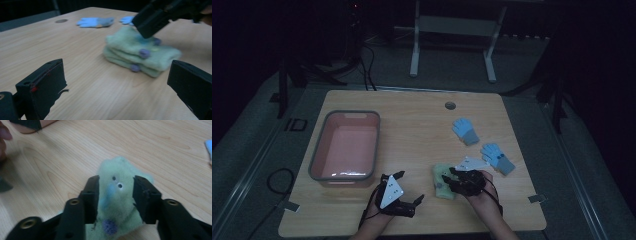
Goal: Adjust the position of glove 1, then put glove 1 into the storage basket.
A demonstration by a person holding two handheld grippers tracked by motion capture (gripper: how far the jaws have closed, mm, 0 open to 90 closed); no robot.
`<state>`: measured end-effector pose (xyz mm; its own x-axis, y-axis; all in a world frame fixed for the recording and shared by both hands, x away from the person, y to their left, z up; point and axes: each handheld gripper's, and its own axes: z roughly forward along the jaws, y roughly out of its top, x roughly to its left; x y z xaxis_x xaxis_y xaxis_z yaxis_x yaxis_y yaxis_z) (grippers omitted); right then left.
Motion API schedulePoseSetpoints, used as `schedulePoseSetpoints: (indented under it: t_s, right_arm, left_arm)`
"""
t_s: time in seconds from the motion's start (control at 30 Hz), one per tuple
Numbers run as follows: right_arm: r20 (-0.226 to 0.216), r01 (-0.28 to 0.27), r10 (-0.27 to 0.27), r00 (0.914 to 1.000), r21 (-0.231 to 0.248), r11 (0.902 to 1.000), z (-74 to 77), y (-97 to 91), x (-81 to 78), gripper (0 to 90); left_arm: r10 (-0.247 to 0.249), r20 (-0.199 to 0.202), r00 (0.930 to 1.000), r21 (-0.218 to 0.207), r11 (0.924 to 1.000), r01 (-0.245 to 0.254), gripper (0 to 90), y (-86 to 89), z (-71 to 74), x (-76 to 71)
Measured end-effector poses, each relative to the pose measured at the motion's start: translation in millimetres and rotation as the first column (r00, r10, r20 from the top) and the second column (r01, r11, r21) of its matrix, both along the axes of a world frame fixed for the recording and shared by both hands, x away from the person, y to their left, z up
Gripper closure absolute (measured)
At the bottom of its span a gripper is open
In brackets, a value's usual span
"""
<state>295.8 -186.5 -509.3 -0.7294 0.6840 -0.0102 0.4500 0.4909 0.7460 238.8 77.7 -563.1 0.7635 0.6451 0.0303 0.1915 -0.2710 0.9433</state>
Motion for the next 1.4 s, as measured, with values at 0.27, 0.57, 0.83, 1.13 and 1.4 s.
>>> schedulePoseSetpoints:
  t_s: [0.27, 0.57, 0.83, 1.13, 1.4]
  right_arm:
    - [-0.051, 0.004, 0.0, 0.9987, 0.073, 0.9974, -2.3, -9.3, 9.6, 26.6]
    - [-0.014, -0.026, 0.027, 0.9995, 0.111, 0.9935, 0.9, -26.6, 16.3, 15.2]
    - [-0.077, -0.044, 0.061, 0.9951, 0.207, 0.9774, 16.3, -35.2, 25.1, 12.1]
    - [-0.125, -0.071, 0.096, 0.9875, 0.192, 0.9789, 4.0, -26.0, 41.6, 21.9]
    - [-0.161, -0.093, 0.111, 0.9807, 0.111, 0.9894, -19.9, -14.0, 60.0, 30.7]
  left_arm:
    - [-0.055, -0.023, 0.9982, 0.026, 0.9981, 0.056, 1.8, -8.6, 8.7, -3.7]
    - [-0.128, -0.12, 0.9845, 0.062, 0.9887, 0.136, 1.8, -18.0, 19.3, -2.7]
    - [-0.235, -0.091, 0.9676, 0.133, 0.9601, 0.246, 1.8, -35.8, 20.4, -9.0]
    - [-0.333, -0.095, 0.938, 0.199, 0.9168, 0.346, 14.9, -56.9, 22.7, -0.3]
    - [-0.4, -0.079, 0.9131, 0.293, 0.8662, 0.405, 29.3, -74.6, 18.1, 17.9]
